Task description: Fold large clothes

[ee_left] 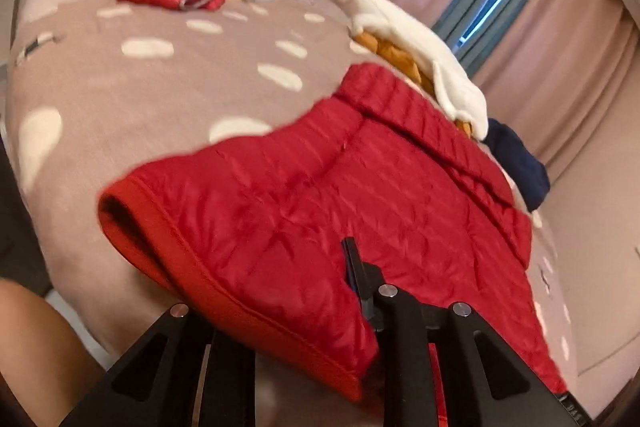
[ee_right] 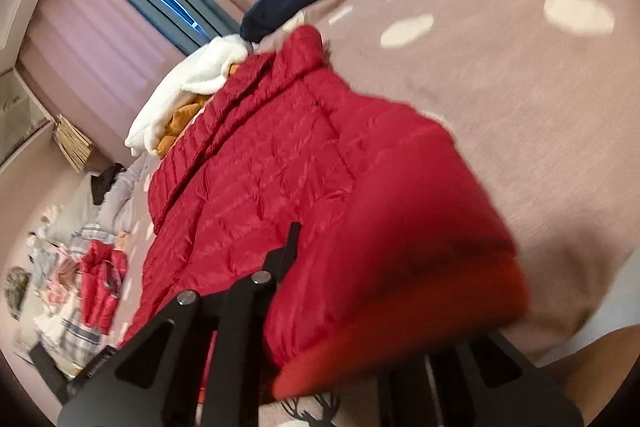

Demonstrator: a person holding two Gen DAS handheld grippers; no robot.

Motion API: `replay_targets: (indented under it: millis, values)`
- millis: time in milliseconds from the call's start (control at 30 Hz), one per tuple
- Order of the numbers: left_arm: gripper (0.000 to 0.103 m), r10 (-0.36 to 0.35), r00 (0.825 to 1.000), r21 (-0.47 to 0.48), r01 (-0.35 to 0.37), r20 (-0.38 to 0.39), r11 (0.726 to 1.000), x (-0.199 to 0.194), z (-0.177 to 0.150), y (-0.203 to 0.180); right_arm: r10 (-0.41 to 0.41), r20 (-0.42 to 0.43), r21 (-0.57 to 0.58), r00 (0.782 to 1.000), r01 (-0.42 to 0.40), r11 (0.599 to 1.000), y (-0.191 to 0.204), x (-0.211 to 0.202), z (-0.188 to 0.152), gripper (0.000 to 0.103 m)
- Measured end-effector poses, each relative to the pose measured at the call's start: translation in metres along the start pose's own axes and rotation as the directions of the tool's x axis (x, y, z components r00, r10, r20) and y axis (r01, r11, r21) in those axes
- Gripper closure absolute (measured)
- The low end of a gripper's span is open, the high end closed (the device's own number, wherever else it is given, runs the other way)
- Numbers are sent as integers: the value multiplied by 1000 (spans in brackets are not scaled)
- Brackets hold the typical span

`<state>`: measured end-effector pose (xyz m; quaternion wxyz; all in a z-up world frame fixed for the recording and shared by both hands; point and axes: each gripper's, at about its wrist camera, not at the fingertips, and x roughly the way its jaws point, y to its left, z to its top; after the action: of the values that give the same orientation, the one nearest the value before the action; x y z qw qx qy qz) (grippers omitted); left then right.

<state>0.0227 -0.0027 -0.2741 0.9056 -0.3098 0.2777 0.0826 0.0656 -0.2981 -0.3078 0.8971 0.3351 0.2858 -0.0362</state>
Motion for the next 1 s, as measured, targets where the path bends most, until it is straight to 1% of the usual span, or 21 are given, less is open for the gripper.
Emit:
replay_targets:
  millis: [33,100,200,233,300,333,400,533,700,800,867,967,1000]
  values:
    - [81,-4,1000,2,4,16,1000,-4,2,0,-11,11,-35,1000,11,999,6,-4,1,90]
    - [83,-2,999,15,1,44,1000,-9,6,-3,-18,31,-69,999,20,997,15,-9,0,91]
    - [85,-7,996,61,2,88,998,-22,11,-9,-22,67,-123,998,30,992,28,-19,1,91]
    - [85,-29,995,64,22,100,998,-31,14,-8,-19,79,-134,997,29,991,31,-24,3,91]
    - [86,-73,990,56,66,119,996,-43,20,-8,20,107,-128,994,-7,992,31,-38,11,91]
    - [86,-104,985,58,97,140,994,-51,25,-10,37,121,-124,992,-22,992,31,-44,15,91]
    - [86,-139,974,87,125,179,988,-65,31,-18,66,155,-131,986,-46,990,33,-60,22,91]
    - [86,-178,952,133,148,248,980,-97,37,-28,109,220,-158,969,-75,985,45,-91,30,91]
    - [86,-221,936,129,192,275,973,-121,44,-28,142,264,-187,954,-94,978,53,-119,33,91]
    - [86,-234,925,135,202,299,970,-135,46,-26,168,289,-211,942,-108,972,59,-135,33,91]
    - [86,-249,912,149,211,326,966,-147,48,-27,186,306,-224,934,-119,967,63,-145,35,91]
    - [86,-259,897,174,209,357,962,-156,49,-29,213,330,-239,920,-137,961,66,-157,35,91]
    - [86,-269,889,181,215,371,960,-159,49,-30,219,339,-246,915,-139,959,67,-160,36,91]
